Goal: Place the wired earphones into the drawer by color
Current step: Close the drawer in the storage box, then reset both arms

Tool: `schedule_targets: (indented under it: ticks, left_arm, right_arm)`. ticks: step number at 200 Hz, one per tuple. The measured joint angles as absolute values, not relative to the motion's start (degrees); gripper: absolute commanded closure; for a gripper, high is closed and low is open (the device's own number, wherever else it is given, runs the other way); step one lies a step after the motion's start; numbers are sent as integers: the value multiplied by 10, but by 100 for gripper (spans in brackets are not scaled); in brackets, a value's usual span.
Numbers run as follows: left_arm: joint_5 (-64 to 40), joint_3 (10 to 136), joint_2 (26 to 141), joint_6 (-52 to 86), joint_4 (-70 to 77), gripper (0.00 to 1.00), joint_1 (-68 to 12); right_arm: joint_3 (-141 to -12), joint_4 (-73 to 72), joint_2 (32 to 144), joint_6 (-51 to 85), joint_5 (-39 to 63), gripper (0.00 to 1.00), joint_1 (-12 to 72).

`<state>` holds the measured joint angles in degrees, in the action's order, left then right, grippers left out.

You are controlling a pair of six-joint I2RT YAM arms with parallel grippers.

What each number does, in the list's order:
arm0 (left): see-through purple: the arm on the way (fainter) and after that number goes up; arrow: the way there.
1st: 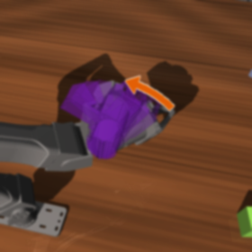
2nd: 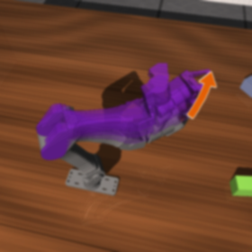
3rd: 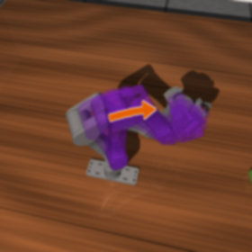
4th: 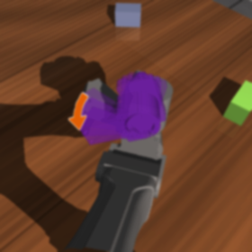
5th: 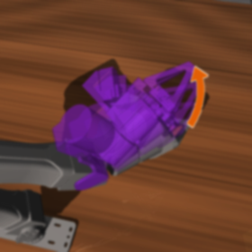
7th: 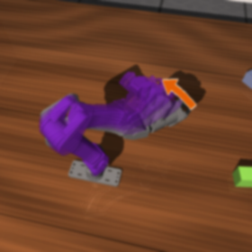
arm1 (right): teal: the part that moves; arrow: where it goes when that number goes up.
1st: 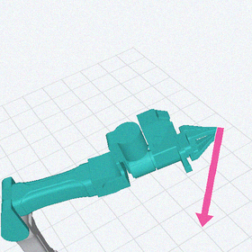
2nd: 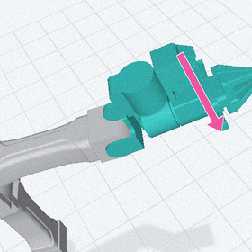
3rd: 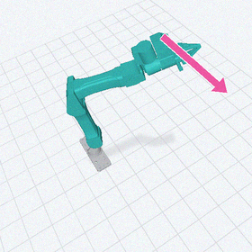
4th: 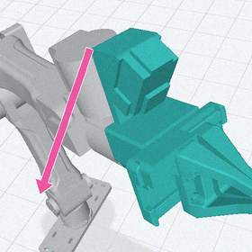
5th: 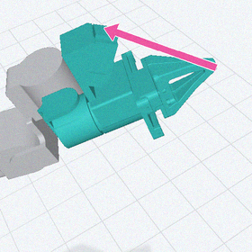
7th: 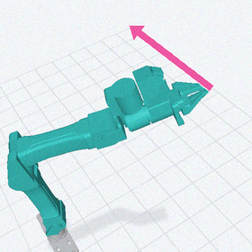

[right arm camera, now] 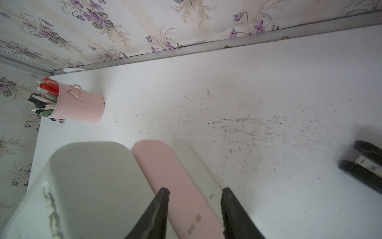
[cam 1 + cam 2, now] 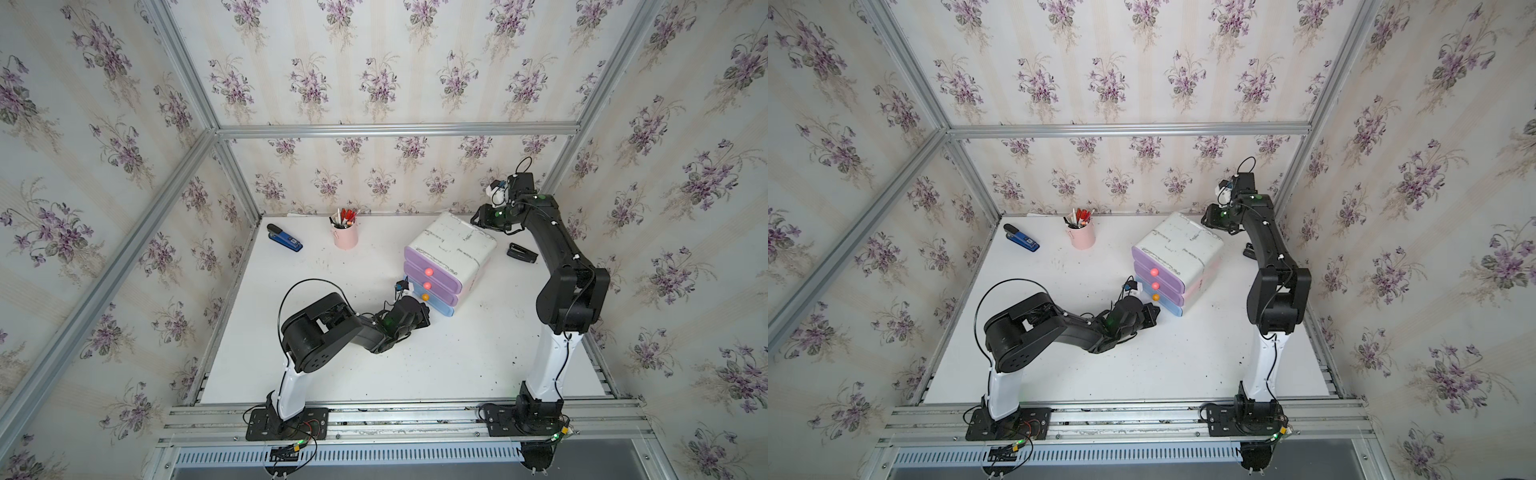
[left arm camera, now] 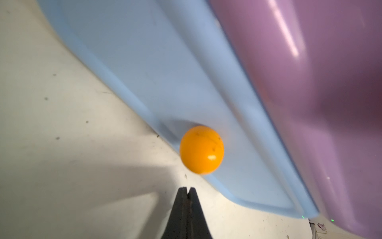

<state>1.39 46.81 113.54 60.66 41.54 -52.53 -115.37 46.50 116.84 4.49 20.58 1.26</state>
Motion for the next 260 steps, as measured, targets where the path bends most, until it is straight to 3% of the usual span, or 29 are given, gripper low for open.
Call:
schedule_targets:
  ticks: [33,50,58,72,97,108,146,172,187,215,260]
  left_arm:
    - [6,403,1018,612,352,100,-529]
    - [17,382,899,588,272,91,-532]
    - [29,378,823,567,210,76,-533]
    - [60,388,693,523,125,36,-533]
    - [139,443,502,425,-20,1,-503]
    - [171,469,449,381,-80,0,-472]
    - [248,484,410,257,-187,0,-315]
    - [245,445,470,214,-180,0,-145]
    - [238,396,497,179,-141,0,-98]
    - [229,300,557,96,-6,0,-74]
    - [222,240,703,46,213,0,-52]
  right_arm:
    - [-1187,445,1124,48,170,49,-4]
    - [-1177,403,1063,48,154,49,-11]
    - [-1145,366,1019,49,149,46,-11]
    - [-1032,280,912,61,144,29,-10]
    - [-753,133,693,83,117,10,-10]
    - [-653,93,620,99,99,0,-11]
    - [-387,23,450,142,36,0,-10]
    - [-266,-31,427,166,-15,0,-10]
    - [-190,-81,424,164,-40,0,-8]
    - [-82,-230,455,137,-69,0,-3]
    - [-47,-508,681,52,-103,0,55]
